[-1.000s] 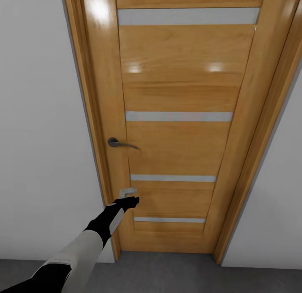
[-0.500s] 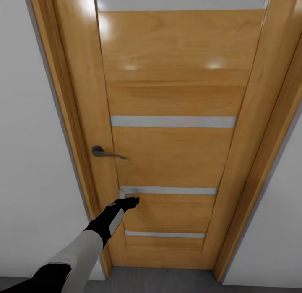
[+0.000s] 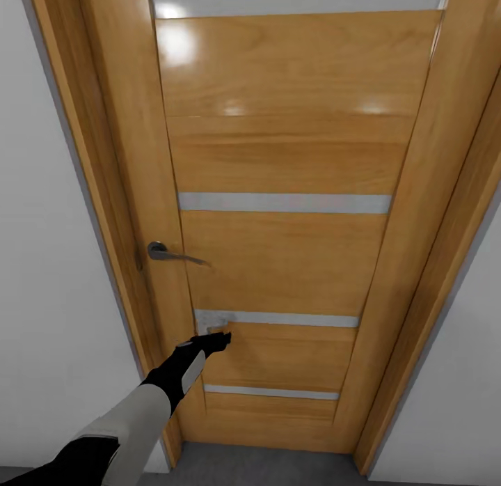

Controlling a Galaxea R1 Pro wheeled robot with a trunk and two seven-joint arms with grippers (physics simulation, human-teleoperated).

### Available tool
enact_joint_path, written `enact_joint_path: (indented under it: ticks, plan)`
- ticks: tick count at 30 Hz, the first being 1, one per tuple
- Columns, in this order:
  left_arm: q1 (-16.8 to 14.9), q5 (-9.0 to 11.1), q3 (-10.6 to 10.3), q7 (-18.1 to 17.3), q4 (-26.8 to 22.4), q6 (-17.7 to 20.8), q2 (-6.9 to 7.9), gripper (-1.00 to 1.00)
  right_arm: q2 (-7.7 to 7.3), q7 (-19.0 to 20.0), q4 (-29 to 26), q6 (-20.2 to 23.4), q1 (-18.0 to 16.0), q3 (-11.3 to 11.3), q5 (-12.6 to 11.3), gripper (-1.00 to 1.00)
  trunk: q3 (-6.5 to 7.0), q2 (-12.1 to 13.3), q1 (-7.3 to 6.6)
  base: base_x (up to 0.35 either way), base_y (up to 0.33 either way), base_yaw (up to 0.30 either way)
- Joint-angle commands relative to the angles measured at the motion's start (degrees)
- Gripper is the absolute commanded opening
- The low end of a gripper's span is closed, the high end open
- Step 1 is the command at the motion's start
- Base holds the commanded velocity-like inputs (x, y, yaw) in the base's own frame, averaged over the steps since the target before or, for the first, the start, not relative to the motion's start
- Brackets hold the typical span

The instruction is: Move the two storage containers from the living room to the garage. In the garage, place one container on the floor and stack the other container on top of it (either order is fine).

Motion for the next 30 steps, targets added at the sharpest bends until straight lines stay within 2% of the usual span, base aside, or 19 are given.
enact_joint_path:
  ticks: [1, 14, 21, 30]
  plan:
    - [0.0, 0.7, -0.1, 0.2, 1.3, 0.0, -0.02, 1.00, -0.04, 0.3, -0.1, -0.1, 0.0, 0.4, -0.6, 1.00, -0.05, 0.0, 0.00, 0.024, 0.000, 0.000]
    - [0.0, 0.7, -0.3, 0.2, 3.0, -0.4, -0.02, 1.00, -0.04, 0.3, -0.2, -0.1, 0.0, 0.4, -0.5, 1.00, -0.05, 0.0, 0.00, 0.261, 0.000, 0.000]
    - [0.0, 0.5, -0.3, 0.2, 3.1, -0.4, -0.02, 1.00, -0.03, 0.4, -0.3, 0.0, 0.0, 0.5, -0.5, 1.00, -0.05, 0.0, 0.00, 0.072, 0.000, 0.000]
    - [0.0, 0.5, -0.3, 0.2, 3.1, -0.2, -0.02, 1.00, -0.03, 0.5, -0.3, 0.0, 0.0, 0.5, -0.3, 1.00, -0.05, 0.0, 0.00, 0.228, 0.000, 0.000]
